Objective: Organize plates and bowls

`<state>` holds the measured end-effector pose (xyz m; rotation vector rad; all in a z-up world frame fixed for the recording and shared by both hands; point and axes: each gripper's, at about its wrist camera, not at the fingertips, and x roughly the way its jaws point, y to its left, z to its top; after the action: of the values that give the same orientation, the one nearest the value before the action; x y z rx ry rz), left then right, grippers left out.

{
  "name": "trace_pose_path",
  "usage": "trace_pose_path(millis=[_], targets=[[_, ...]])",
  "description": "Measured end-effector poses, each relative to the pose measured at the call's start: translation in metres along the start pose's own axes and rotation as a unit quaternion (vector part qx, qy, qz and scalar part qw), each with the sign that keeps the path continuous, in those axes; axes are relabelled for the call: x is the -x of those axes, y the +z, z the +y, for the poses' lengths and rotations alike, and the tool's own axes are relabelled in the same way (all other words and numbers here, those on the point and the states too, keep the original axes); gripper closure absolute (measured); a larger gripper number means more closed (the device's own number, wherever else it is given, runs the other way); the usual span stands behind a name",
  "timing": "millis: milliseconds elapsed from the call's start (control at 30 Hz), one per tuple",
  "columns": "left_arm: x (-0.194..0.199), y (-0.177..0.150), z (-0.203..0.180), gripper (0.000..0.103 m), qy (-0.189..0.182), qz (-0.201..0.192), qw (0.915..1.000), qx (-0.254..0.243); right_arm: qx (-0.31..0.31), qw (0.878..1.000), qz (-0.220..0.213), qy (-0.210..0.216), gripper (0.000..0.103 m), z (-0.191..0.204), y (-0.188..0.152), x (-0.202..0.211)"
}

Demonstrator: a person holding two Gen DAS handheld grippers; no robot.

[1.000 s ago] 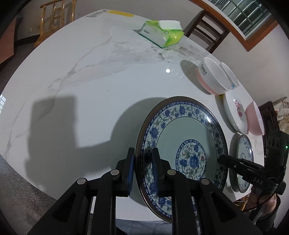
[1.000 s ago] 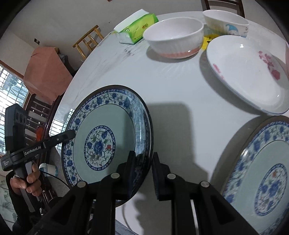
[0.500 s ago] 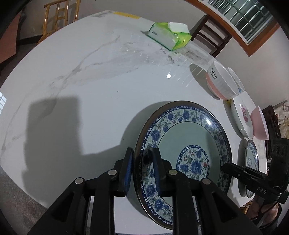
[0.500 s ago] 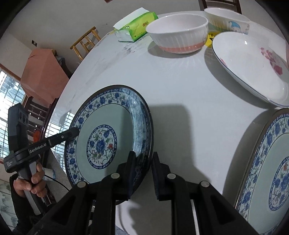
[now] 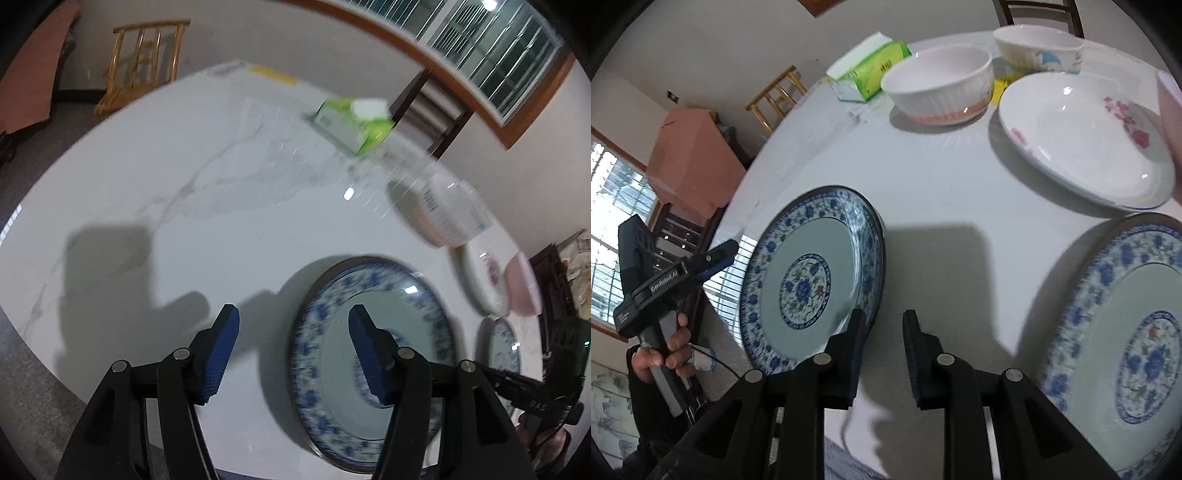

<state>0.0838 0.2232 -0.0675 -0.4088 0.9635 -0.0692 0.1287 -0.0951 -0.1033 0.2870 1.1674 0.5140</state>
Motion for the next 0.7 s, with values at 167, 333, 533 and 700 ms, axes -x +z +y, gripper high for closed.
trace_pose_path(millis=[167, 333, 533, 700], targets=[[0.036, -0.013, -0.043, 0.037, -0.030, -0.071, 0.9955, -0.054, -0.005, 1.000, -0.017, 0.002, 0.082, -0.019, -0.016, 0.035], [0.077, -0.045, -0.102, 0.007, -0.001, -0.211, 0.9664, -0.147, -0.030, 0.998, -0.049, -0.006, 0.082, -0.053, -0.036, 0.073], [0.094, -0.056, -0.144, 0.001, -0.056, -0.229, 0.9590, -0.157, -0.056, 0.995, -0.084, -0.018, 0.082, -0.093, -0.061, 0.113], [0.099, -0.048, -0.157, 0.001, -0.093, -0.223, 0.9643, -0.109, -0.067, 0.992, -0.105, -0.030, 0.082, -0.118, -0.074, 0.135]])
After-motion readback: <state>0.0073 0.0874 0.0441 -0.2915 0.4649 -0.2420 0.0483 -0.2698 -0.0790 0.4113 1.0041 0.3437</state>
